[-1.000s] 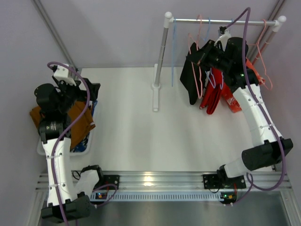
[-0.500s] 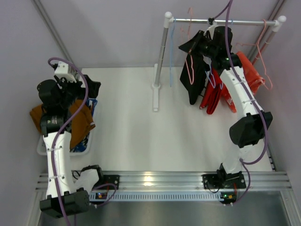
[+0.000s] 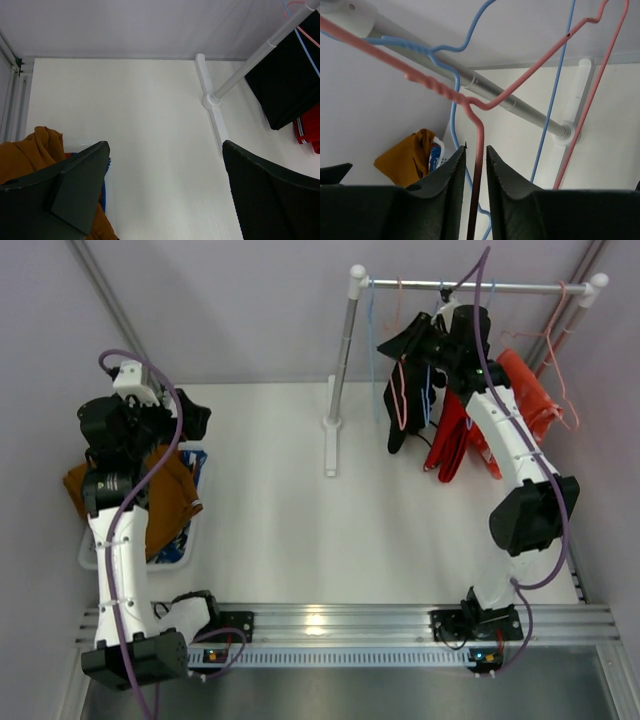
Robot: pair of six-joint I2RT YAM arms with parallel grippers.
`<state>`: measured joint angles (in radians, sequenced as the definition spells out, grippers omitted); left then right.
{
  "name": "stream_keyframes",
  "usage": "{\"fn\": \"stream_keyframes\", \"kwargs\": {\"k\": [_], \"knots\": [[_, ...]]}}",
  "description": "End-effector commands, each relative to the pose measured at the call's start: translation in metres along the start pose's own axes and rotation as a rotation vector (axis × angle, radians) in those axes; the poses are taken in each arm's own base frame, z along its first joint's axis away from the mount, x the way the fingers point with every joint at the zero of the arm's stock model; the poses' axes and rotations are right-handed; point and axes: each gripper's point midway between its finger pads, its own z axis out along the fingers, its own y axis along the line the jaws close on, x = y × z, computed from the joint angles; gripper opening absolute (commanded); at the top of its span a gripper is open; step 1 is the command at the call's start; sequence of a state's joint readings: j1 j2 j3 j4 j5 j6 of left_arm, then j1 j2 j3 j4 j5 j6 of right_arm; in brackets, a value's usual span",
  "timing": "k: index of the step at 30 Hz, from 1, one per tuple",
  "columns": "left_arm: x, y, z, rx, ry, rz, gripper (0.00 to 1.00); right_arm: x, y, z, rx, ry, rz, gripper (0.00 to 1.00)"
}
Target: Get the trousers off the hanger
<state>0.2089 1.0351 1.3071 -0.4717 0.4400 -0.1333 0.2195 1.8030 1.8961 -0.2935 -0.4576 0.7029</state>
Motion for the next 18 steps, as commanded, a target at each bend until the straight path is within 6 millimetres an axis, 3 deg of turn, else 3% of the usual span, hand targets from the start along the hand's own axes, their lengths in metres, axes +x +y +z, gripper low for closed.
{"fn": "stream_keyframes", "kwargs": {"k": [1, 3, 6, 7, 8, 9, 10, 11, 12, 14, 16, 17, 18], "knots": [[-0.007, 0.002, 0.001, -0.013, 0.023, -0.015, 0.99, -0.021, 0.037, -0.031, -0.076, -0.069, -0.070, 0.25], [-0.009, 0.002, 0.003, -0.014, 0.026, -0.017, 0.99, -0.021, 0.043, -0.041, -0.076, -0.074, -0.083, 0.29], [-0.016, 0.002, 0.004, -0.014, 0.017, -0.030, 0.99, -0.021, 0.052, -0.059, -0.079, -0.087, -0.109, 0.46], [-0.019, 0.000, 0.005, -0.007, 0.018, -0.033, 0.99, -0.021, 0.055, -0.065, -0.079, -0.095, -0.121, 0.59], [-0.013, -0.001, 0.005, 0.000, 0.058, -0.045, 0.99, -0.017, 0.051, -0.068, -0.062, -0.094, -0.121, 0.66], [-0.017, -0.005, 0.011, 0.035, 0.083, -0.050, 0.99, -0.021, 0.061, -0.083, -0.070, -0.120, -0.150, 0.72], [-0.014, -0.007, 0.013, 0.052, 0.111, -0.058, 0.99, -0.023, 0.063, -0.091, -0.059, -0.140, -0.164, 0.87], [-0.008, -0.007, 0.016, 0.062, 0.150, -0.075, 0.99, -0.018, 0.058, -0.095, -0.043, -0.135, -0.167, 0.94], [-0.007, -0.009, 0.022, 0.092, 0.169, -0.086, 0.99, -0.021, 0.068, -0.111, -0.050, -0.164, -0.204, 0.99], [-0.005, -0.014, 0.027, 0.120, 0.187, -0.109, 0.99, -0.014, 0.060, -0.122, -0.008, -0.171, -0.220, 0.99], [-0.006, -0.020, 0.039, 0.135, 0.206, -0.105, 0.99, -0.014, 0.067, -0.146, 0.004, -0.213, -0.280, 0.99], [0.005, -0.033, 0.053, 0.163, 0.252, -0.081, 0.99, -0.006, 0.056, -0.149, 0.035, -0.207, -0.285, 0.99], [0.002, -0.042, 0.056, 0.167, 0.264, -0.055, 0.99, -0.006, 0.061, -0.165, 0.038, -0.235, -0.334, 0.99]]}}
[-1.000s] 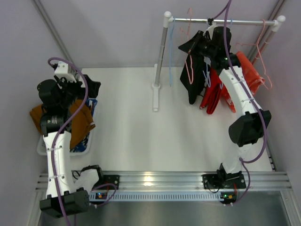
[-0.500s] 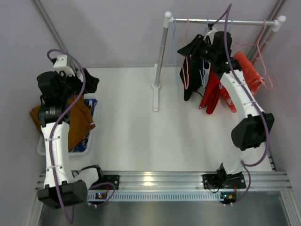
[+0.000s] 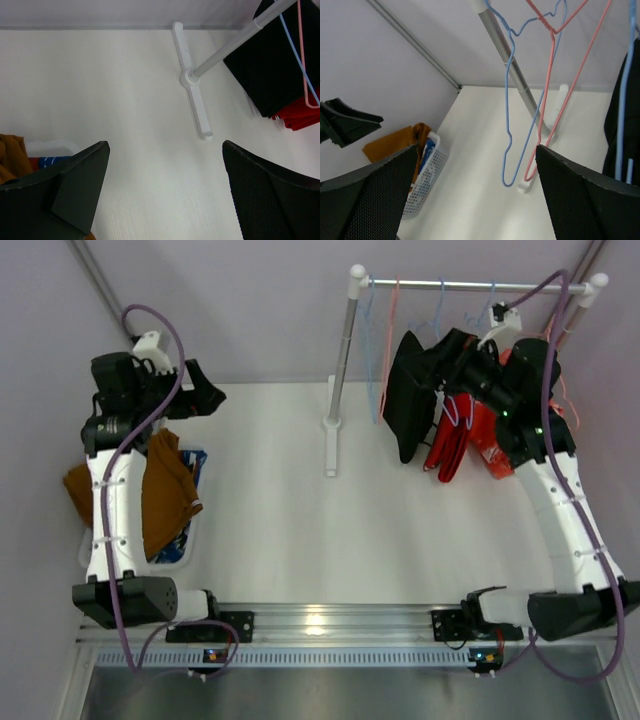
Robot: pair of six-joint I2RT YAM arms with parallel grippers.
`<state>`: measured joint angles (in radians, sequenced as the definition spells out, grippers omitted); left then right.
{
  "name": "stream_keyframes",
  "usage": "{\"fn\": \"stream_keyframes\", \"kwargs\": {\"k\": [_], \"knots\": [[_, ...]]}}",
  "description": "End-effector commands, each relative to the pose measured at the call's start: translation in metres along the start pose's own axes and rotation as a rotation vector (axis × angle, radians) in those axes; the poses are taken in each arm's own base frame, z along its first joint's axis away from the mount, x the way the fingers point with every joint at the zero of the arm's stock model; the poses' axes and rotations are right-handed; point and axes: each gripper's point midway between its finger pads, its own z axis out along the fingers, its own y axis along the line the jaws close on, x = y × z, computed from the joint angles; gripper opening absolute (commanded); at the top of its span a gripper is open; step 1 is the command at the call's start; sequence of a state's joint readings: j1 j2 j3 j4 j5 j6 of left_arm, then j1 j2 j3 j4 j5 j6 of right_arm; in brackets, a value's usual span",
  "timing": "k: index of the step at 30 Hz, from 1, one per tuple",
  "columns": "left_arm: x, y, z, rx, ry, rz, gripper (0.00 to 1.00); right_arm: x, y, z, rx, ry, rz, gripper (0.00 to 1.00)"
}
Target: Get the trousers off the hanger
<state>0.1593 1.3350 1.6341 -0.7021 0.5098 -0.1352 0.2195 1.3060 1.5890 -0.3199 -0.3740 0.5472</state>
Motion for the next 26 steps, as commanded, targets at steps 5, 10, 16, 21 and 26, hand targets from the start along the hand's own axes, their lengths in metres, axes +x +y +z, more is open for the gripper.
{"fn": "stream_keyframes", "kwargs": {"k": [5, 10, 16, 21, 26], "knots": [[0.028, -0.089, 0.055, 0.070, 0.147, 0.201, 0.99, 0.020, -0.031, -0.060, 0.157, -0.067, -0.225, 0.99], [0.039, -0.105, 0.069, 0.019, 0.149, 0.284, 0.99, 0.032, -0.050, -0.094, 0.246, -0.126, -0.325, 1.00], [0.049, -0.093, 0.062, -0.075, 0.126, 0.323, 0.99, 0.041, -0.065, -0.119, 0.282, -0.155, -0.321, 0.99], [0.047, -0.087, 0.054, -0.108, 0.108, 0.338, 0.99, 0.038, -0.062, -0.122, 0.269, -0.171, -0.321, 0.99], [0.043, -0.086, 0.051, -0.121, 0.096, 0.337, 0.99, 0.036, -0.056, -0.121, 0.248, -0.173, -0.319, 0.99]]}}
